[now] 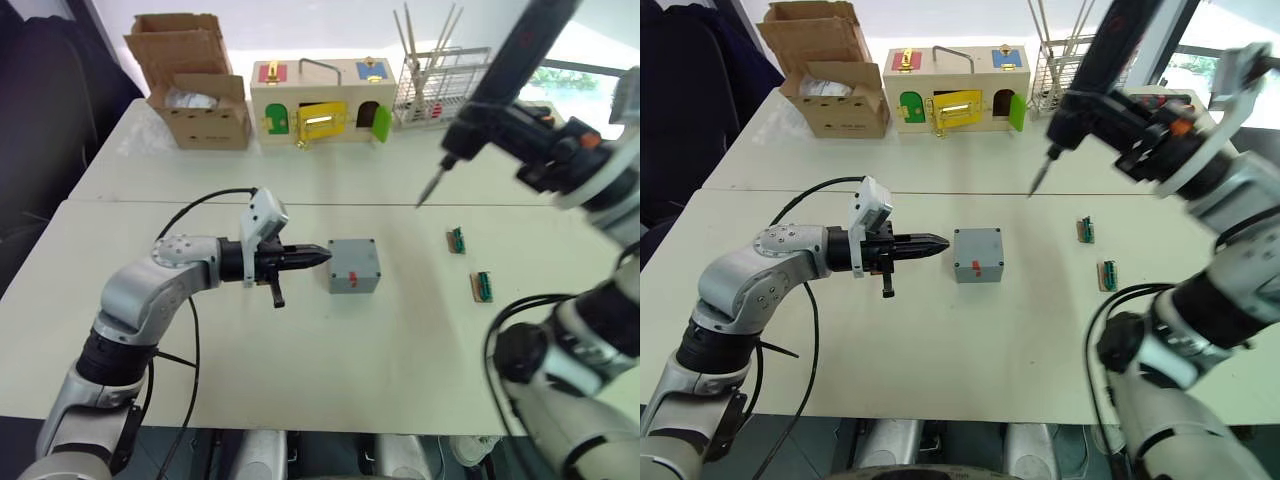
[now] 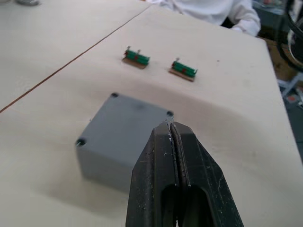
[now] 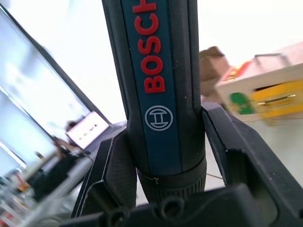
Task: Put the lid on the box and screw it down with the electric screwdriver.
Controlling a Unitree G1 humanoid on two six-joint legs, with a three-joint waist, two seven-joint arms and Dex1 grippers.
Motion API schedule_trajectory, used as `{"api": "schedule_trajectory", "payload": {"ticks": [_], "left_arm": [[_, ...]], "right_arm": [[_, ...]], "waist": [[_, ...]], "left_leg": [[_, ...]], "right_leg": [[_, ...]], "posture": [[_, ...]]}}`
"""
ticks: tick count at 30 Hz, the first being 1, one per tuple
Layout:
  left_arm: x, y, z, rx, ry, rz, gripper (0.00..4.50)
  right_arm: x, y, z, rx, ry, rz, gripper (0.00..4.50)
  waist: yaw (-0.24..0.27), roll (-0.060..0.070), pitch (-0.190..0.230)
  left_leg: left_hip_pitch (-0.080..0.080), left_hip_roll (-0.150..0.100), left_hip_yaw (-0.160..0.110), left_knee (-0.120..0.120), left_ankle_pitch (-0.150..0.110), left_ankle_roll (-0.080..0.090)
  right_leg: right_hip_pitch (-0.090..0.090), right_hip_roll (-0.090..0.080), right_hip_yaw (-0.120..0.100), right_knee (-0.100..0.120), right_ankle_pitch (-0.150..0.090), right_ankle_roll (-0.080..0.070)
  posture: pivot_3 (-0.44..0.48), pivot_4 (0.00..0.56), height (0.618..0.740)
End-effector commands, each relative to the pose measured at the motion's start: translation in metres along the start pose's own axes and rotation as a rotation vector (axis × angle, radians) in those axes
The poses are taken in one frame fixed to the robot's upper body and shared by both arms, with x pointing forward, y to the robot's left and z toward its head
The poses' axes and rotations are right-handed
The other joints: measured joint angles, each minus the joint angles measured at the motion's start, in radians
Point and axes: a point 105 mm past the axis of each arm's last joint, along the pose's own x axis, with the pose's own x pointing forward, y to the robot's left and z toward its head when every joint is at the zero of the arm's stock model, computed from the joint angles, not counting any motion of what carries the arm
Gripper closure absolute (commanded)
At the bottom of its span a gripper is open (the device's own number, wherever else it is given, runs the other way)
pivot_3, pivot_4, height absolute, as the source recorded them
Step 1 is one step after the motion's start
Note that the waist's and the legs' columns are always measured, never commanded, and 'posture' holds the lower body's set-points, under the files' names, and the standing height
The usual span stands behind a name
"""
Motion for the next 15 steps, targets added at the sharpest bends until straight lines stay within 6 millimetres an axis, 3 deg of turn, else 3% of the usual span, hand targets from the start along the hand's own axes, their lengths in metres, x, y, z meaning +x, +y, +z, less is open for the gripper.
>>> {"api": "schedule_trajectory", "payload": {"ticks": [1,8,15], "left_arm": [[0.007,0.004,0.012,0.078,-0.005,-0.001,4.50],[0.033,0.005,0.005,0.145,0.025,-0.060,4.50],[0.048,0.007,-0.012,0.181,0.082,-0.082,4.50]], "right_arm": [[0.007,0.014,-0.003,-0.071,-0.150,-0.015,2.62],[0.019,-0.004,-0.043,-0.162,-0.144,-0.122,2.62],[0.020,-0.013,-0.059,-0.235,-0.104,-0.141,2.62]], "waist": [[0.005,0.000,0.000],[-0.017,0.000,0.000],[-0.040,0.000,0.000]], "left_leg": [[0.000,-0.001,0.000,0.000,0.000,0.001],[0.001,-0.003,-0.001,-0.001,0.001,-0.001],[0.002,-0.002,-0.001,-0.002,0.001,-0.001]], "right_leg": [[0.000,-0.001,0.001,0.000,0.000,0.000],[0.000,0.001,0.000,0.001,0.000,0.000],[0.000,0.001,0.000,0.001,-0.001,0.002]], "posture": [[0.000,0.150,0.728],[0.000,0.150,0.728],[0.000,0.150,0.728]]}}
